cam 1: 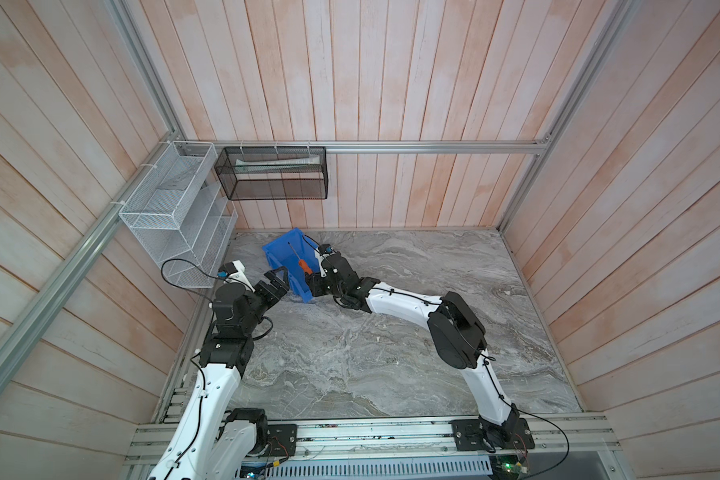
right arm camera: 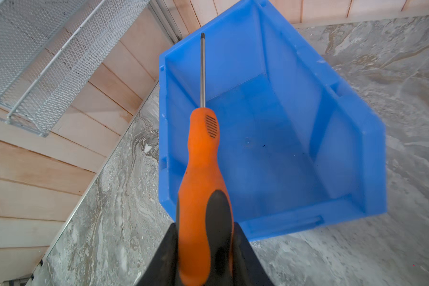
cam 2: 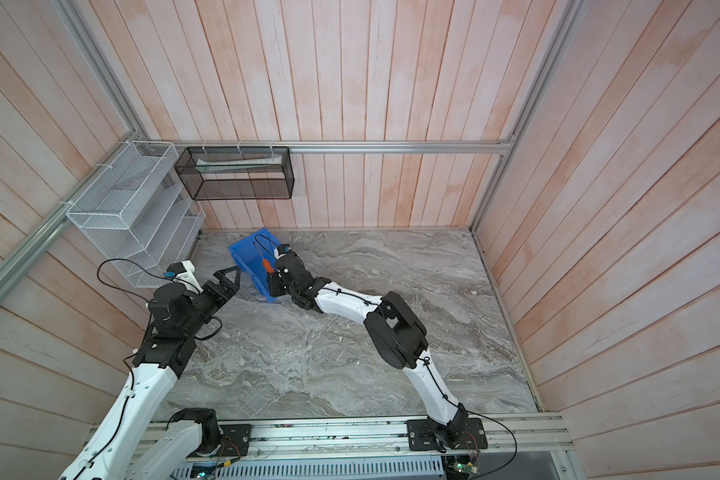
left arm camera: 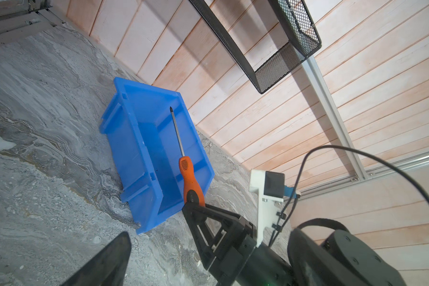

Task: Put the screwdriver in the bin
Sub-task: 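Lift the screwdriver with the right gripper and carry it over the blue bin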

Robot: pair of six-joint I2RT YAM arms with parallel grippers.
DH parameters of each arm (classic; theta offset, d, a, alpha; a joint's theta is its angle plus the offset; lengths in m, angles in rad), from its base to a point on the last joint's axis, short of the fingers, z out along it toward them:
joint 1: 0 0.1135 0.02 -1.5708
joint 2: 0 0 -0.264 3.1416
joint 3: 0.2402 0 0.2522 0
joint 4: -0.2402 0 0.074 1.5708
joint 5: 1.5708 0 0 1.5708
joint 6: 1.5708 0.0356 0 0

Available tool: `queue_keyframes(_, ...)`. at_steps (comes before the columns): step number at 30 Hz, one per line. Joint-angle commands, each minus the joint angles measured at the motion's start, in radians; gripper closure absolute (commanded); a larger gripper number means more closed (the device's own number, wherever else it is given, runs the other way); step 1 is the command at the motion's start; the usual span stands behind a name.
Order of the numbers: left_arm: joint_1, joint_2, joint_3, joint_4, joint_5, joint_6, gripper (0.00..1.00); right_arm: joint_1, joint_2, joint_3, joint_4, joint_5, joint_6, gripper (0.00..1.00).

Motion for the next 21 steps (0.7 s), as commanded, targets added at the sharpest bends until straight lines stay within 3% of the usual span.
queue_keyframes(1,0.006,0.000,-0.022,0.030,0.029,-0.010,0.00,-0.011,0.053,0.073,0.016,-0.017,0.076,0.80)
queue_keyframes(13,0.016,0.001,-0.036,0.023,0.033,0.006,0.00,-0.016,0.196,0.204,0.055,0.012,0.249,0.78)
queue_keyframes(21,0.018,0.008,-0.052,0.047,0.042,-0.010,0.00,-0.011,0.212,0.200,0.061,0.114,0.393,0.76)
